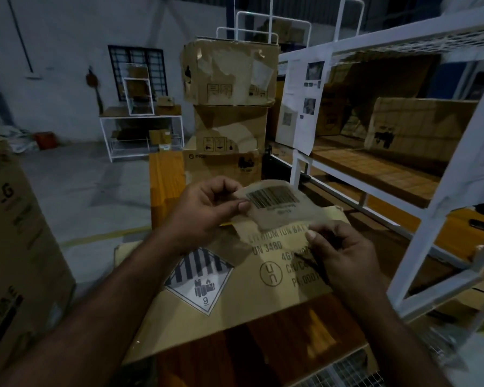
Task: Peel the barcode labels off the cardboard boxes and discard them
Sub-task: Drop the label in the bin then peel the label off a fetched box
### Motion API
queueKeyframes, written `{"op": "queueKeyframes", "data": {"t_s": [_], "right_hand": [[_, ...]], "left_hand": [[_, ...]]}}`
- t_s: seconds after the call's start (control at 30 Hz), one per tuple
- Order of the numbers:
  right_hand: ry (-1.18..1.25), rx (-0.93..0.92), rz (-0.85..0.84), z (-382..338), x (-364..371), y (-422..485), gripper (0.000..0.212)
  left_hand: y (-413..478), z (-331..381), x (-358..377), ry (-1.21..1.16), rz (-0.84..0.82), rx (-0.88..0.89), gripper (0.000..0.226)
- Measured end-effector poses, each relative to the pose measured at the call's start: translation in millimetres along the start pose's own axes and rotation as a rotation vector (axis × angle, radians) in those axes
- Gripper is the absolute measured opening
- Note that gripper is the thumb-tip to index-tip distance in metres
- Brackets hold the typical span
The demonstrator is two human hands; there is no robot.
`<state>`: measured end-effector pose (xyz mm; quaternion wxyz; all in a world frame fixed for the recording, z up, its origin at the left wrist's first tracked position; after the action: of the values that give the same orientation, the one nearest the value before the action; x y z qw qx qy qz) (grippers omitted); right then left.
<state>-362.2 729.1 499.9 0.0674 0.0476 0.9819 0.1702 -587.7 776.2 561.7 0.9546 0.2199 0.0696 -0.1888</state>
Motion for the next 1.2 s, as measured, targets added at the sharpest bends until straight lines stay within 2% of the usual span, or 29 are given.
{"op": "queueKeyframes", "data": {"t_s": [0.03, 0.13, 0.2, 0.27, 0.43, 0.5, 0.6, 0.67, 0.73, 0.87, 1.07, 1.2], "right_hand": [[-0.075, -0.03, 0.006, -1, 4, -2, 0.008], [-0.533, -0.244, -0.057, -14, 36, -9, 0.013], [-0.773, -0.291, -0.142, -11, 63, -13, 0.038], [-0.929, -0.259, -0.224, -6, 81, -13, 0.056], [-0.99, -0.159, -0.338, -10, 96, -3, 0.057], [-1.044, -0.185, -0.42, -12, 117, -10, 0.057], [-1.143, -0.315, -0.457, -19, 145, -31, 0.076], [-1.184, -0.302, -0.477, -21, 153, -23, 0.087], [-1.228, -0.19, -0.549, -10, 159, -3, 0.099], [-1.273, -0.15, -0.487, -9, 164, 40, 0.111], [-1.392, -0.131, -0.71, -3, 139, -10, 0.123], [-1.354, -0.058, -0.706, -1, 127, -22, 0.116]], "left_hand": [[0, 1, -2, 0.014, 0.03, 0.036, 0.016], [0, 1, -12, 0.118, 0.119, 0.092, 0.013], [2, -5, -17, 0.137, 0.166, 0.082, 0.011], [3, -12, -21, 0.177, 0.227, 0.057, 0.01], [7, -19, -41, 0.582, 0.461, -0.101, 0.026], [14, -21, -45, 0.712, 0.511, -0.177, 0.031], [25, -24, -49, 0.823, 0.549, -0.254, 0.033], [29, -27, -55, 0.824, 0.556, -0.265, 0.033], [30, -29, -59, 0.791, 0.558, -0.241, 0.032], [29, -32, -59, 0.751, 0.528, -0.211, 0.033], [39, -38, -69, 0.726, 0.546, -0.274, 0.028], [37, -34, -62, 0.772, 0.53, -0.216, 0.028]]}}
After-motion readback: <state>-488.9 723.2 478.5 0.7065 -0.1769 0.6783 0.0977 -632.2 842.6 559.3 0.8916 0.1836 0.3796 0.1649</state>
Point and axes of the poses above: each hand's wrist, its own y-axis towards the middle knuckle, its own x-axis out of the palm, z = x × y, the point moved 10 cm from there along y, towards the middle knuckle, and after that the axes turned 7 degrees about -z, right-handed, at the moved point
